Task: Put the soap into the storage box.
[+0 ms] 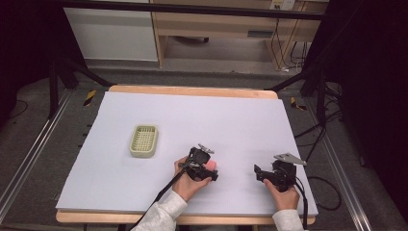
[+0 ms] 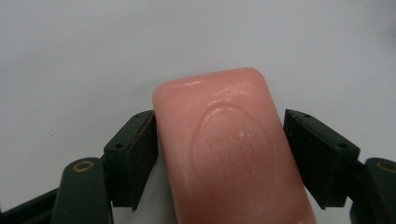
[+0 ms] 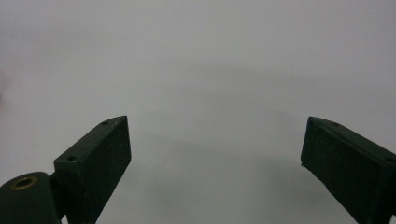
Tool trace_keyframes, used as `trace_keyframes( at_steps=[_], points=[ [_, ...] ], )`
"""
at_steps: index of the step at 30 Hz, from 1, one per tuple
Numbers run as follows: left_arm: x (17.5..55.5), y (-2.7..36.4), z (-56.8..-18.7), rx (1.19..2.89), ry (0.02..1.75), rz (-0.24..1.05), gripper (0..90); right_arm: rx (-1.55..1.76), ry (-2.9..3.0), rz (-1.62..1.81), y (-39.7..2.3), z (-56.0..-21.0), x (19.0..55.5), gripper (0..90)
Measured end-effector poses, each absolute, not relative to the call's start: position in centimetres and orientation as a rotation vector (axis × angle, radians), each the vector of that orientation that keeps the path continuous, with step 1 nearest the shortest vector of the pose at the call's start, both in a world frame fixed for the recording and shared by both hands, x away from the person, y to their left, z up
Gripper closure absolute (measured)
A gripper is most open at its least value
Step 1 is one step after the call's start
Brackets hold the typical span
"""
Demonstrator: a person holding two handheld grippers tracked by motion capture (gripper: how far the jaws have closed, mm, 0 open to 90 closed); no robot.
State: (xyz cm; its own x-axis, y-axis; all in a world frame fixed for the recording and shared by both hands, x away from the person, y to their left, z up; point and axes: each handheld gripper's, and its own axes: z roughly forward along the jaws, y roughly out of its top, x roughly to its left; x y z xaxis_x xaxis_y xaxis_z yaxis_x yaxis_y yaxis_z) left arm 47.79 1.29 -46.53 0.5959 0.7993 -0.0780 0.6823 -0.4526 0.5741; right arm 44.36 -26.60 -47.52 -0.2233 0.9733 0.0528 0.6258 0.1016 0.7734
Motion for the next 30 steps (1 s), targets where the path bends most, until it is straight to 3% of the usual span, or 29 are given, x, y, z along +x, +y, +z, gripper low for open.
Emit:
trace_keyframes(
  at_steps=[10,30],
  points=[
    [47.86,1.50,-46.15,2.283,1.169,0.240,35.1,1.563,1.910,0.950,-26.56,-47.54,44.39,8.8],
    [47.82,1.96,-45.74,2.308,1.129,0.240,36.9,1.565,1.903,0.952,-26.59,-47.51,44.38,9.0]
  ],
)
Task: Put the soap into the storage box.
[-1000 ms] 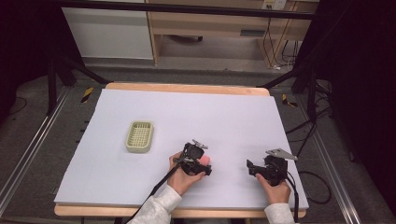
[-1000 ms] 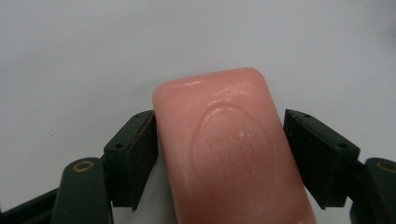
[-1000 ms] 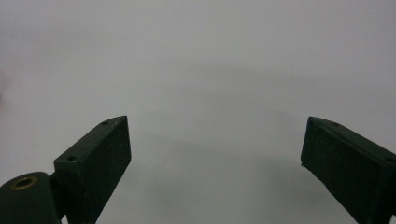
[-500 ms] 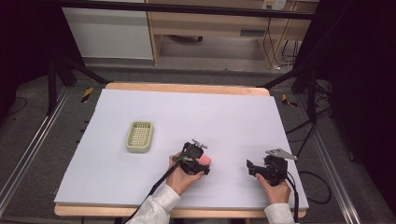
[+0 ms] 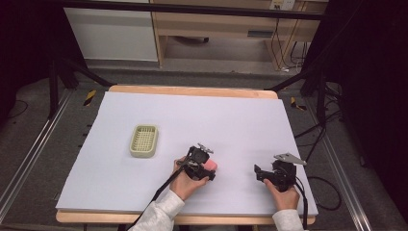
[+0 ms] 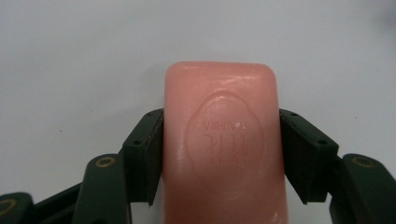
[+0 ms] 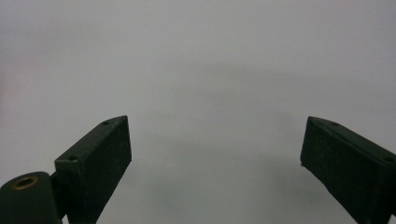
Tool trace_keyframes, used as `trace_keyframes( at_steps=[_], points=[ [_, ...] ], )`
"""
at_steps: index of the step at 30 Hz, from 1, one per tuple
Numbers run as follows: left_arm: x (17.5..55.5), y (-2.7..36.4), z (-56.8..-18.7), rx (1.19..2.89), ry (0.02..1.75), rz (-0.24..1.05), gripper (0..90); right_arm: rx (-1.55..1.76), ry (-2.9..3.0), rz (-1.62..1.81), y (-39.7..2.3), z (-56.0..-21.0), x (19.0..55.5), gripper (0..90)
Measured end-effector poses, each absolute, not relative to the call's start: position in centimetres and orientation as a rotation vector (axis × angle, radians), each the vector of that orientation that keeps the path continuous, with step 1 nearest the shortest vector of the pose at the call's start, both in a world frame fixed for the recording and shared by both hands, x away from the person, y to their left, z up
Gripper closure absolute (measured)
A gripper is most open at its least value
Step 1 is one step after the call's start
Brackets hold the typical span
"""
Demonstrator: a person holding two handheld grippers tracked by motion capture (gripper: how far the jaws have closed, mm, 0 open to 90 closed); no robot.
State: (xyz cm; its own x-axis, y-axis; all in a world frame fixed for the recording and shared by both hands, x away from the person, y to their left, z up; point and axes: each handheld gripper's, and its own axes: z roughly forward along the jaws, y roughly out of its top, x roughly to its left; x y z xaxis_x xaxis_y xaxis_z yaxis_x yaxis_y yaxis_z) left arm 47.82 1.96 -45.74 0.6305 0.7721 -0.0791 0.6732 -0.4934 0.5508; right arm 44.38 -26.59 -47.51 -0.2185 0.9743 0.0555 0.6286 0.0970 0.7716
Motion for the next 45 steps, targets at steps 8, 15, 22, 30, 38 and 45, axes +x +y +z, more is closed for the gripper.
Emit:
trace_keyframes(
  at_steps=[8,15,22,30,38,45],
  points=[
    [47.8,3.0,-45.5,2.299,1.132,0.238,37.0,1.566,1.905,0.953,-26.6,-47.5,44.4,9.0],
    [47.7,3.7,-45.0,2.285,1.128,0.234,37.1,1.565,1.906,0.951,-26.6,-47.5,44.4,9.0],
    [47.4,4.4,-44.4,2.267,1.122,0.236,37.1,1.558,1.906,0.950,-26.6,-47.5,44.4,9.0],
    [47.2,5.5,-43.4,2.245,1.116,0.243,37.1,1.559,1.905,0.950,-26.6,-47.5,44.4,9.0],
    [46.9,6.6,-42.0,2.221,1.112,0.275,37.1,1.560,1.904,0.952,-26.6,-47.5,44.4,9.0],
    [46.9,7.9,-41.0,2.205,1.127,0.304,37.1,1.553,1.907,0.950,-26.6,-47.5,44.4,8.9]
  ],
)
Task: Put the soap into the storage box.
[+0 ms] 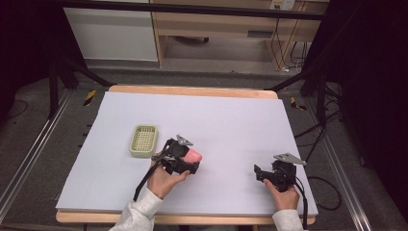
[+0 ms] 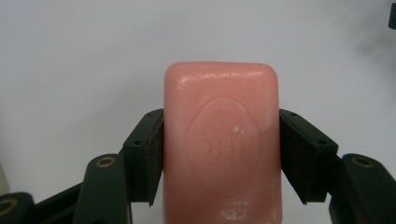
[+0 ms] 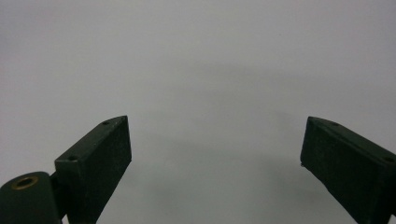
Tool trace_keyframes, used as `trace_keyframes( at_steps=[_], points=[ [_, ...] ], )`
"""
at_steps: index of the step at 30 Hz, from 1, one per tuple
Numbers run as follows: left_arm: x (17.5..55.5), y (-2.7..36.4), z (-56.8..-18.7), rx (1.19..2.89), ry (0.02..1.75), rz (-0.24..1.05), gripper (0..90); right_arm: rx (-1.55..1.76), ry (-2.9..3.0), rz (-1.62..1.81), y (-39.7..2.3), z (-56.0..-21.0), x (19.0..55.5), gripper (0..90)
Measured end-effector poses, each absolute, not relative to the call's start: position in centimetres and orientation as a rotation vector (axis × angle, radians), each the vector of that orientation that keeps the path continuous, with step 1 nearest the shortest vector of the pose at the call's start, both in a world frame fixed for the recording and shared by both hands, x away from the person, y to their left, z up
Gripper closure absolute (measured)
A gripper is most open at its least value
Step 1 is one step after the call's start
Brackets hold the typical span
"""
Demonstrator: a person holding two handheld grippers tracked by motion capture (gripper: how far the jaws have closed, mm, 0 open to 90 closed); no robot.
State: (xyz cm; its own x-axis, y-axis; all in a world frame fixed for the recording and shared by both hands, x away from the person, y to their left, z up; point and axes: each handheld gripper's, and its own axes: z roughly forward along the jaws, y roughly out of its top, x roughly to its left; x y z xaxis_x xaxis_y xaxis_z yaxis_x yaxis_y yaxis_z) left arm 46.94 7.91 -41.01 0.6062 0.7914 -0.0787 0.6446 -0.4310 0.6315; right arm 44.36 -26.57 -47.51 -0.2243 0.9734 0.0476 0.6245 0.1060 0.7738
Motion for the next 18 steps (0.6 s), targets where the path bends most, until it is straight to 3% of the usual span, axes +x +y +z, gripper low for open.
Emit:
trace_keyframes(
  at_steps=[18],
  points=[
    [47.5,11.4,-39.7,2.149,1.194,0.349,37.1,1.553,1.901,0.950,-26.6,-47.5,44.3,9.0]
  ],
)
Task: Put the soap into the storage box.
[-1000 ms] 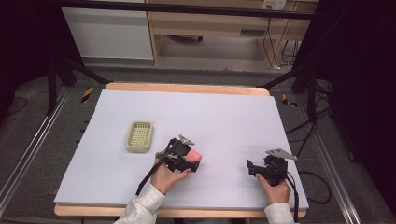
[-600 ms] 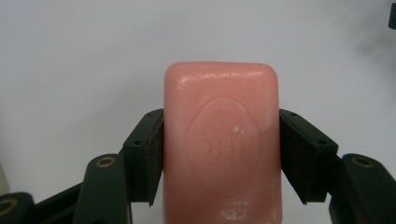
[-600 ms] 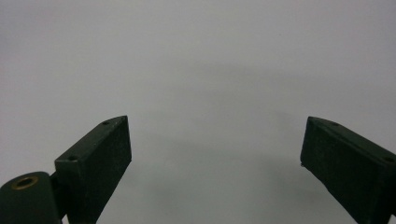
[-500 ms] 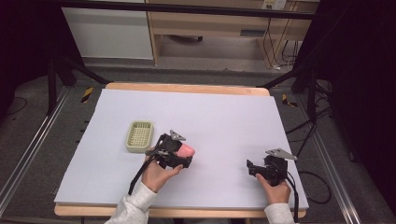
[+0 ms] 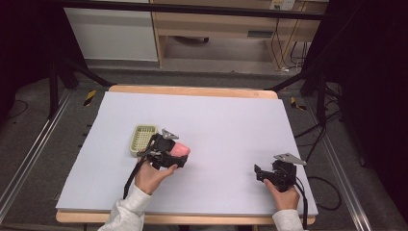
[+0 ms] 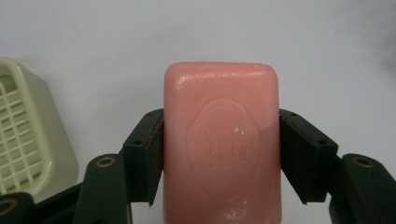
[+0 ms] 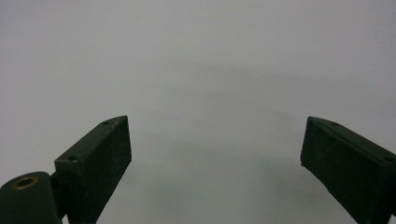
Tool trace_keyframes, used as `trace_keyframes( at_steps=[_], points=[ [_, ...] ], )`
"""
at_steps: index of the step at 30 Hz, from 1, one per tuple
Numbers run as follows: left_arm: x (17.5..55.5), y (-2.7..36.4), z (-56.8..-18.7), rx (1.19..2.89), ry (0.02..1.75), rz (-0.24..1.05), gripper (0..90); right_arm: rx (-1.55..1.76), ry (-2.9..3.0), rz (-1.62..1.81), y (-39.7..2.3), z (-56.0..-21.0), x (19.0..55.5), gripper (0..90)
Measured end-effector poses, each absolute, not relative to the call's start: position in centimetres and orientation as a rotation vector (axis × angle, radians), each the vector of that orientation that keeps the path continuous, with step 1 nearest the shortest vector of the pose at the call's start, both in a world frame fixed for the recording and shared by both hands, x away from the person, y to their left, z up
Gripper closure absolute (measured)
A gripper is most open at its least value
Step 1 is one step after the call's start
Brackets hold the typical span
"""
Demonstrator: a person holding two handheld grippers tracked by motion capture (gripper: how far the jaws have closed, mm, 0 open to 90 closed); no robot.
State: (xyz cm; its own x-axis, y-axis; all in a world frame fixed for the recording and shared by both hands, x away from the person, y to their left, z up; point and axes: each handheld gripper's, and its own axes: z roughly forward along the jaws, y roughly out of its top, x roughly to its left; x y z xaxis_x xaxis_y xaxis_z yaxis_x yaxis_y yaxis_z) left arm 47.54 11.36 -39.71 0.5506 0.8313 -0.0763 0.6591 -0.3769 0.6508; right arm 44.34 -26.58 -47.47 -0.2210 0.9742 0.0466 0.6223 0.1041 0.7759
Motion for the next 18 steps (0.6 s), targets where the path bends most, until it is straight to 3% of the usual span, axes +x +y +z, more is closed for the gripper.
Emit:
trace_keyframes(
  at_steps=[18],
  points=[
    [48.7,14.6,-38.6,2.097,1.265,0.399,37.1,1.554,1.901,0.948,-26.6,-47.5,44.3,9.0]
  ],
)
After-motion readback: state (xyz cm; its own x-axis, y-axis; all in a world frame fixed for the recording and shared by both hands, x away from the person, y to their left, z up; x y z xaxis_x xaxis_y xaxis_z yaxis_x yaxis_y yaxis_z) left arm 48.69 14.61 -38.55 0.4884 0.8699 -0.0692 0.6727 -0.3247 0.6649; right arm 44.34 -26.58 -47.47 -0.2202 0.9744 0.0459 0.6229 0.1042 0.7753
